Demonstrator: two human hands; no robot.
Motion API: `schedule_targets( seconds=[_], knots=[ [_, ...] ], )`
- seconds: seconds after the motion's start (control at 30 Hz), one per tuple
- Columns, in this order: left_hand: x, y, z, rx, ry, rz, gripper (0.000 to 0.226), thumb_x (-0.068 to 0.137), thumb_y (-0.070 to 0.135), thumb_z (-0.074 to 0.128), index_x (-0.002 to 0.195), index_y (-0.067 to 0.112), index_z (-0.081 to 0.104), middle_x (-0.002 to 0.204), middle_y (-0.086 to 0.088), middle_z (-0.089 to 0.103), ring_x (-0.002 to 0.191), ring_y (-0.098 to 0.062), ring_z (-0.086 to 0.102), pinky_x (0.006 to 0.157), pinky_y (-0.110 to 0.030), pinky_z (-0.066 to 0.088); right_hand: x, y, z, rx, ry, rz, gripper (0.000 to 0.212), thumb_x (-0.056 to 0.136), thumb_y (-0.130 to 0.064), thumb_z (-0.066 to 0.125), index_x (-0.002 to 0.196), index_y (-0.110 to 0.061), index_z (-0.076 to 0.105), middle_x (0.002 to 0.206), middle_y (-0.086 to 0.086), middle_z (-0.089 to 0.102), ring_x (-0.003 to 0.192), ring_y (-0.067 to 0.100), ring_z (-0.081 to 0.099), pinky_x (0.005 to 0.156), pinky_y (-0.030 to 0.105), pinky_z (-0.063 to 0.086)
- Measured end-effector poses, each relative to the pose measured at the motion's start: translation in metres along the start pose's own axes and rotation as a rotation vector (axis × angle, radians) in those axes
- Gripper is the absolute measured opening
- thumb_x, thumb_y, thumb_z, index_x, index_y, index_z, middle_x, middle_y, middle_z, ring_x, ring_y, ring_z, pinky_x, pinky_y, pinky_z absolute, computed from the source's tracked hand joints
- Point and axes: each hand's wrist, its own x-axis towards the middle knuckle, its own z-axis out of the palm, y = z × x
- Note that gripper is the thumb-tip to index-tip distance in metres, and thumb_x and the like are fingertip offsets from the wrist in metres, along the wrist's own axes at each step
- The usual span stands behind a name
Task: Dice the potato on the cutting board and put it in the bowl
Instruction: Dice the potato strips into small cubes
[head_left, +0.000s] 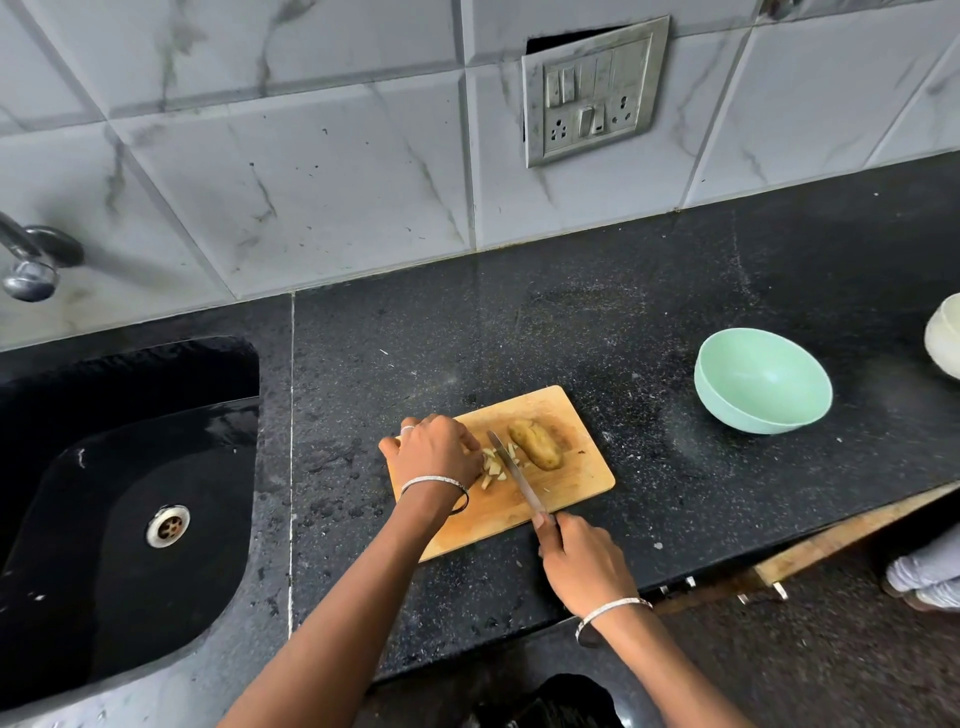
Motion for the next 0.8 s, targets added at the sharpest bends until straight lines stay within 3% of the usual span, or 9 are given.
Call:
schedule_targets(
  seconds=[0.13,0.37,0.57,0.8],
  knots=[
    [0.007,0.002,-0.002,-0.019,-0.036,0.016,0.011,0.081,0.044,0.071,0.081,0.033,0.071,0.095,0.007,0.068,0.111,-0.024,0.049,0.09,-0.046,0.03,-0.002,0.001,-0.002,0.046,0.002,0.006,0.048,0.1,-0.054,0.029,0.092,-0.019,0.062,0.091,0.005,0.068,0.094,0.032,0.062,0.075,0.038,0.045],
    [0.011,0.006,0.007,-0.045,-0.014,0.074,0.022,0.075,0.055,0.073,0.086,0.036,0.072,0.091,0.009,0.069,0.109,-0.021,0.051,0.088,-0.041,0.027,-0.009,0.004,-0.004,0.079,0.057,0.011,0.046,0.1,-0.054,0.028,0.091,-0.022,0.059,0.089,0.001,0.067,0.094,0.03,0.062,0.075,0.039,0.045],
    [0.005,-0.006,0.007,-0.086,0.124,0.038,0.014,0.091,0.041,0.059,0.096,0.036,0.071,0.098,0.005,0.07,0.112,-0.025,0.051,0.09,-0.043,0.028,-0.015,-0.006,-0.005,0.033,0.099,-0.063,0.042,0.1,-0.055,0.024,0.09,-0.025,0.053,0.089,0.003,0.066,0.093,0.032,0.062,0.071,0.041,0.045],
    [-0.006,-0.011,0.01,0.005,-0.027,0.092,0.027,0.076,0.046,0.068,0.102,0.04,0.07,0.116,0.014,0.063,0.12,-0.022,0.044,0.096,-0.049,0.027,-0.022,-0.019,-0.003,-0.064,0.11,-0.074,0.041,0.102,-0.051,0.026,0.103,-0.021,0.054,0.097,0.008,0.066,0.096,0.035,0.064,0.064,0.037,0.037]
  ],
)
